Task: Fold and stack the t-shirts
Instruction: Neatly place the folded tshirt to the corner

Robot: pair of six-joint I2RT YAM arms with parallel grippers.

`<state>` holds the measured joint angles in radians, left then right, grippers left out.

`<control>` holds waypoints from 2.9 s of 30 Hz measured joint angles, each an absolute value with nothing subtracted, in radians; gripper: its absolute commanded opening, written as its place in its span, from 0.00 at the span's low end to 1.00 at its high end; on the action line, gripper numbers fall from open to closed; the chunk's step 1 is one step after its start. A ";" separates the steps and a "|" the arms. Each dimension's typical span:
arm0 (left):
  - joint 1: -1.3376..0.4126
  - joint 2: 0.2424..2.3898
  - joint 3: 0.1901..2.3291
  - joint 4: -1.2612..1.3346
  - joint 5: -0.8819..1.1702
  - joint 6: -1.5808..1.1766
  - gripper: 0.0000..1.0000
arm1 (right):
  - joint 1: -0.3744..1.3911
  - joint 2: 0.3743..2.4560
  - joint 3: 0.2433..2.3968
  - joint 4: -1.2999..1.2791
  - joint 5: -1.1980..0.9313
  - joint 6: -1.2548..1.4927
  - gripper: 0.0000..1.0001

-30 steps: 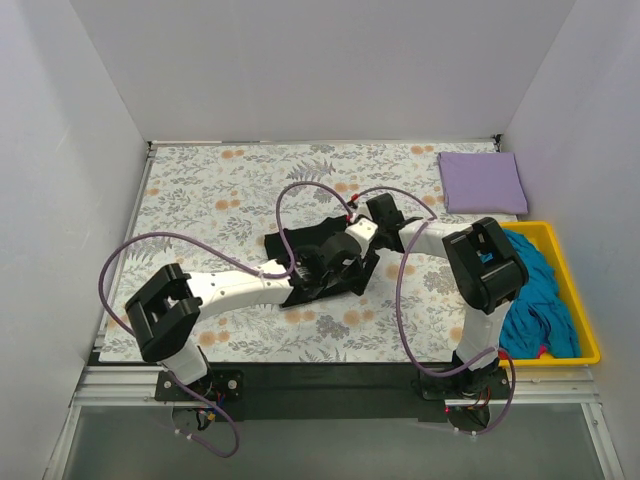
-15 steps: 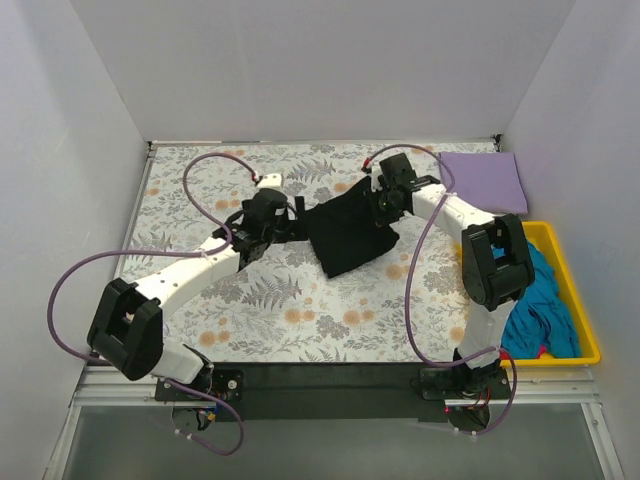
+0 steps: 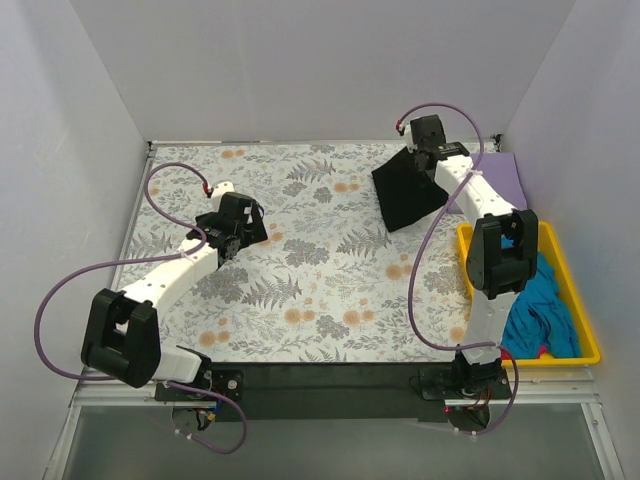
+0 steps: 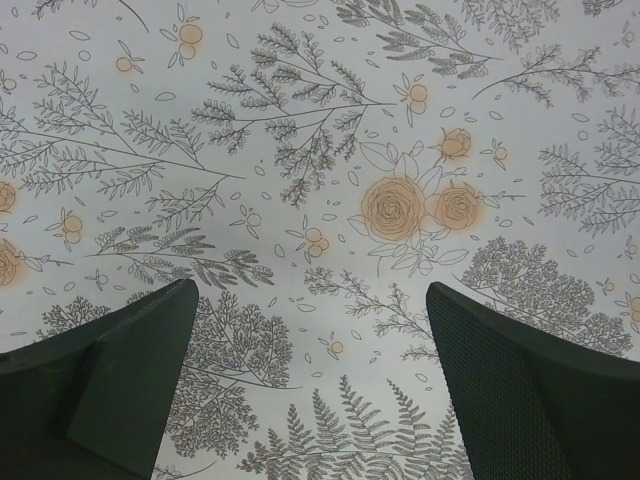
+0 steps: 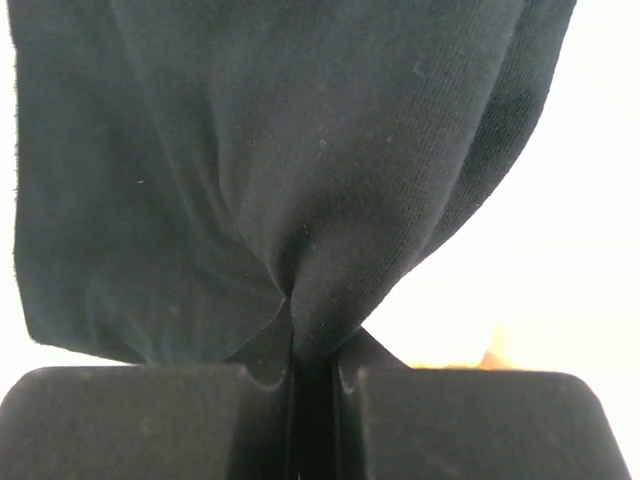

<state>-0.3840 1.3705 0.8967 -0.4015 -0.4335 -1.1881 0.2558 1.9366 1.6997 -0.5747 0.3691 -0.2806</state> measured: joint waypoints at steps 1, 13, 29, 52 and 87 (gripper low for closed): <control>-0.382 1.374 0.897 -0.405 -0.437 -1.188 0.98 | 0.247 1.948 1.710 -0.575 0.384 -0.293 0.01; -0.381 1.454 0.897 -0.424 -0.457 -1.190 0.98 | 0.136 2.067 1.837 -0.583 0.503 -0.359 0.01; -0.381 1.515 0.918 -0.456 -0.484 -1.190 0.98 | 0.075 2.069 1.883 -0.563 0.596 -0.326 0.01; -0.381 1.515 0.919 -0.464 -0.484 -1.187 0.98 | -0.002 2.077 1.897 -0.516 0.540 -0.277 0.01; -0.381 1.646 0.940 -0.471 -0.476 -1.187 0.98 | -0.125 2.253 1.834 -0.309 0.661 -0.248 0.53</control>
<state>-0.3805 1.6463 0.9401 -0.4709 -0.4755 -1.1866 -0.1249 2.2528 1.8343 -0.3088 0.6613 -0.2478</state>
